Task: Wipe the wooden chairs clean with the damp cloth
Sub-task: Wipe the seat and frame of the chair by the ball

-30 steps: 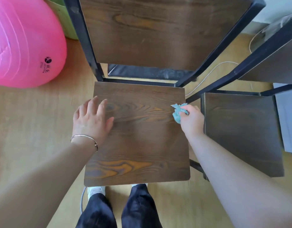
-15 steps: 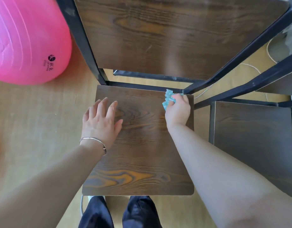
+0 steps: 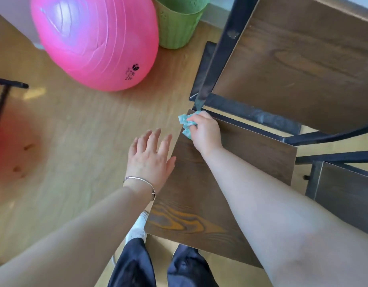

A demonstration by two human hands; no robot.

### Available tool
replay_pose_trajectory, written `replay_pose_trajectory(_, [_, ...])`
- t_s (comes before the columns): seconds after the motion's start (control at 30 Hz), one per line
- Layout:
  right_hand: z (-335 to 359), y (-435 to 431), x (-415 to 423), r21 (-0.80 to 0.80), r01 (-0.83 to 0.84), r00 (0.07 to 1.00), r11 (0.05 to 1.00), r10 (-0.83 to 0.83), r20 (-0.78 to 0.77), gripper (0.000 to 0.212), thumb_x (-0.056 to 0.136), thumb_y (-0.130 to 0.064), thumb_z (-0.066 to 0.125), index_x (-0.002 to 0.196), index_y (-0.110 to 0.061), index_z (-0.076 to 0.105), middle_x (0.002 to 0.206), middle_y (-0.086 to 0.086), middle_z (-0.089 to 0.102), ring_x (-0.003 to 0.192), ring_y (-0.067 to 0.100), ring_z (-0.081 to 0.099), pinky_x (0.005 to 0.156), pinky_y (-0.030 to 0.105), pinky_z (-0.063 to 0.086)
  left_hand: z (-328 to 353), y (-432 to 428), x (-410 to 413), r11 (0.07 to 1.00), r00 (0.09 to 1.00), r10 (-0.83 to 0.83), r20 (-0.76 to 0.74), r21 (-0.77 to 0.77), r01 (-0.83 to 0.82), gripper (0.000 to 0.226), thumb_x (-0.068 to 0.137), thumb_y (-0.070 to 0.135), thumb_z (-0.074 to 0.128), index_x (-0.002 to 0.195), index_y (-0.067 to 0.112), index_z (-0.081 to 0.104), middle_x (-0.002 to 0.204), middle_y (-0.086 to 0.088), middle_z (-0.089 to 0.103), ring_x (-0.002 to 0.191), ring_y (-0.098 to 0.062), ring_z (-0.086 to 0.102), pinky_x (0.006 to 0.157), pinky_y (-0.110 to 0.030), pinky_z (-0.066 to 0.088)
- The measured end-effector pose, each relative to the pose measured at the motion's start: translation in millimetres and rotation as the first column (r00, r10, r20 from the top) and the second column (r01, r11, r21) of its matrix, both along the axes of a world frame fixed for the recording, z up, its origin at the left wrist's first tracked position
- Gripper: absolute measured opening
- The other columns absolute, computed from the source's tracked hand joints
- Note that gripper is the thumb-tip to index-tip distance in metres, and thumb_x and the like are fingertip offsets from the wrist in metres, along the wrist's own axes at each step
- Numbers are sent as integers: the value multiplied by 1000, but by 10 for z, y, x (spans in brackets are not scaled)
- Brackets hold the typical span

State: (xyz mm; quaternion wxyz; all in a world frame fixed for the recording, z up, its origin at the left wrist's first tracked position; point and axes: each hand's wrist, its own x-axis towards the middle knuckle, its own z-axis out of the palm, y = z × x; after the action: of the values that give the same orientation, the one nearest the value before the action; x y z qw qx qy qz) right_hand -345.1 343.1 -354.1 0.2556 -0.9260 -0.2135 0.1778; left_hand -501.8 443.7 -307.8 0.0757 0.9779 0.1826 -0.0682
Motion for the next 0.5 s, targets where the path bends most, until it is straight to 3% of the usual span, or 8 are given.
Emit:
replay_pose_trajectory(0.2, [-15, 34, -93, -13, -78, 997, 997, 78, -6, 21, 91, -4, 59, 107, -11, 70, 120, 3, 58, 105, 23, 58, 89, 36, 54, 16, 208, -257, 998, 998, 63, -27, -28, -64, 59, 88, 44, 56, 140, 20, 43, 146, -12, 41, 132, -35, 36, 103, -52, 36])
replay_pose_trajectory(0.33, [-18, -80, -506, -28, -122, 992, 992, 121, -38, 24, 92, -6, 61, 113, -14, 69, 123, -1, 58, 108, 19, 58, 92, 27, 53, 60, 263, -367, 996, 997, 76, -21, -39, -77, 59, 89, 45, 54, 141, 20, 41, 147, -12, 40, 134, -35, 34, 104, -52, 35])
replay_pose_trajectory(0.5, [-60, -307, -1146, 42, -177, 980, 983, 180, -86, 25, 86, -3, 59, 107, -12, 72, 114, -1, 62, 100, 24, 61, 89, 31, 51, 117, 277, -445, 997, 998, 55, -30, -56, -56, 59, 91, 47, 48, 143, 21, 36, 149, -11, 35, 136, -34, 30, 107, -51, 31])
